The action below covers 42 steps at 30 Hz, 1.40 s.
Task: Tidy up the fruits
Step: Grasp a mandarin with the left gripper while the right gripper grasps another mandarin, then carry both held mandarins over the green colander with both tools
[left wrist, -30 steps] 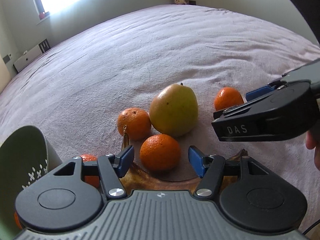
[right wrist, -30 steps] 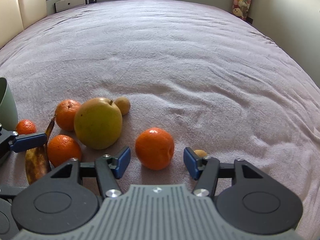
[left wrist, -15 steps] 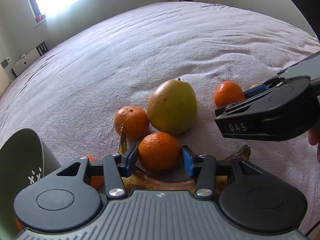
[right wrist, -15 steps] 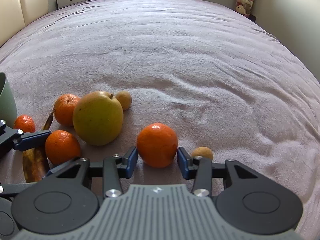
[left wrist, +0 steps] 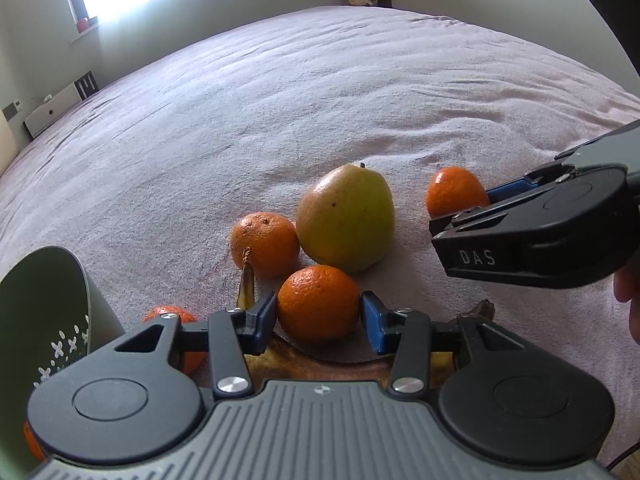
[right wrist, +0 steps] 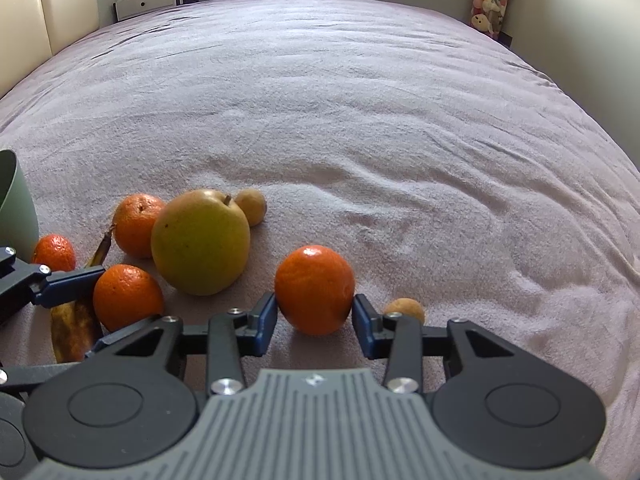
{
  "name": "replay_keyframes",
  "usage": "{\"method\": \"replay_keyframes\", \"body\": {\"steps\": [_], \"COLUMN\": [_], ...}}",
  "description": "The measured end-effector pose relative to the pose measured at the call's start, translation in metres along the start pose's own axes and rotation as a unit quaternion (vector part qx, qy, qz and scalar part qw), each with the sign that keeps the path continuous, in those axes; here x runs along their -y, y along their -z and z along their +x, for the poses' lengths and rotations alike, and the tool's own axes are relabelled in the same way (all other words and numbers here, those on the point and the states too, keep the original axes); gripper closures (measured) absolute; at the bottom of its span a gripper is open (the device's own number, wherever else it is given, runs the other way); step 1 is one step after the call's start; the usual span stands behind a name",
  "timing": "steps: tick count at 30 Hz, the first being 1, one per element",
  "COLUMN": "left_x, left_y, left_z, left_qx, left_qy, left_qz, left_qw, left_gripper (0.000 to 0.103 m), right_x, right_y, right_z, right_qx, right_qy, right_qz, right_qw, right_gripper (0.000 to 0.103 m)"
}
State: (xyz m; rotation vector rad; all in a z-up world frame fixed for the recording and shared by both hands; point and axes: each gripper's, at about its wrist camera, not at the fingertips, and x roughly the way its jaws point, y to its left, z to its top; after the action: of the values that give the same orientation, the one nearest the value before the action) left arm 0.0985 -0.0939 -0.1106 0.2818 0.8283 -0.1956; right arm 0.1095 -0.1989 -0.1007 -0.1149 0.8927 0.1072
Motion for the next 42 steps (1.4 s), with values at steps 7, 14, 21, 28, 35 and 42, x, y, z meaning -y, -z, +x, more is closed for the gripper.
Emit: {"method": "replay_keyframes", "body": {"steps": [7,14,21,28,35,42], "left_x": [-0.004,-0.009,-0.018,-0.029,-0.050,-0.078], "left_y": [-0.004,-0.010,-0.015,-0.020,-0.025,-0.025], "left_z": [-0.008,-0.020,-0.036,-0.057,-0.081,-0.103], "left_qx": [0.002,0.010,0.015,0.027,0.038,0.033], "left_qy": [0.005,0.005,0.008,0.006,0.000,-0.007], "left_qz": [-0.015,-0.027,-0.044,-0.064,-0.099,-0.143], "left_qw": [0.9999,0.9996,0.9989,0.9975,0.9943,0.9891], "left_gripper": [0.052,0.052,0.052,0.052,0.052,0.052], "right_x": [0.001,0.002,-0.002,-0.006,-0.016,-0.033], "right_y": [-0.003,-0.006,-0.011,-0.015,-0.020,-0.023], "right_z": [-0.006,-0.014,-0.027,-0.042,-0.065,-0.084], "right_qx": [0.001,0.003,0.016,0.026,0.046,0.063], "right_qy": [0.001,0.004,0.002,-0.004,-0.022,-0.047], "right_qz": [0.008,0.016,0.016,0.018,0.010,-0.013], "right_qw": [1.000,1.000,1.000,0.999,0.999,0.997], "right_gripper": [0.065,0.066,0.066,0.066,0.066,0.066]}}
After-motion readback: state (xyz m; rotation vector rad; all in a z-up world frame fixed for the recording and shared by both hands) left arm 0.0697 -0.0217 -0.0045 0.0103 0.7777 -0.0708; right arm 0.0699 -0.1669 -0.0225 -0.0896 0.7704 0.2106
